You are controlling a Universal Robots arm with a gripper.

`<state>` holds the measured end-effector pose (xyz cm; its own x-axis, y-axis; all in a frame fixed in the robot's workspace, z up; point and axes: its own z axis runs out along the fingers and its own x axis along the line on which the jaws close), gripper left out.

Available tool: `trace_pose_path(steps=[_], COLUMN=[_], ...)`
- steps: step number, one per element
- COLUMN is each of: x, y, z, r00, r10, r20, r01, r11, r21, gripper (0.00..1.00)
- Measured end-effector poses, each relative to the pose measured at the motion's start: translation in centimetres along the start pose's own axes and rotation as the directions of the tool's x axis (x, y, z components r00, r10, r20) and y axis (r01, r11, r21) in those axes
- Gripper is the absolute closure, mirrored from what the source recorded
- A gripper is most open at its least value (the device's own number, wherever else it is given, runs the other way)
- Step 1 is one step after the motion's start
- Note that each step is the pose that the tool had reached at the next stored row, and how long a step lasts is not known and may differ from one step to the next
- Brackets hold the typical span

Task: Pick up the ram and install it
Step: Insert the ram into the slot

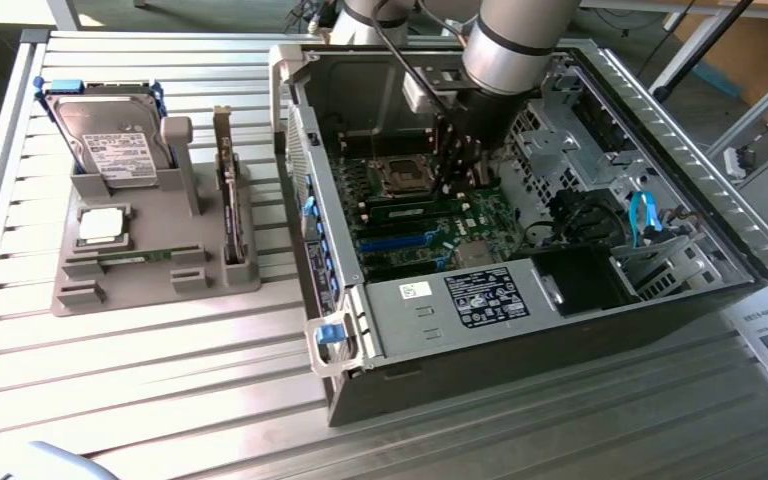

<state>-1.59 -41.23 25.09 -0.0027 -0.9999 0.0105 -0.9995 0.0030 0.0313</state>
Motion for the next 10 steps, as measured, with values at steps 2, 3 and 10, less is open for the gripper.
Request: trace_pose_path(steps=[2,3,10], x=[0.0,0.0,0.0], y=[0.0,0.0,0.01], z=[0.0,0.0,-0.41], r00=[1.0,1.0,1.0], r10=[0.0,0.0,0.0], r20=[0.0,-0.0001,0.0005], r01=[0.0,0.0,0.0], r11=[1.0,1.0,1.0], r21=[0.0,0.0,0.0002], gripper=[0.81,0.81,0.81])
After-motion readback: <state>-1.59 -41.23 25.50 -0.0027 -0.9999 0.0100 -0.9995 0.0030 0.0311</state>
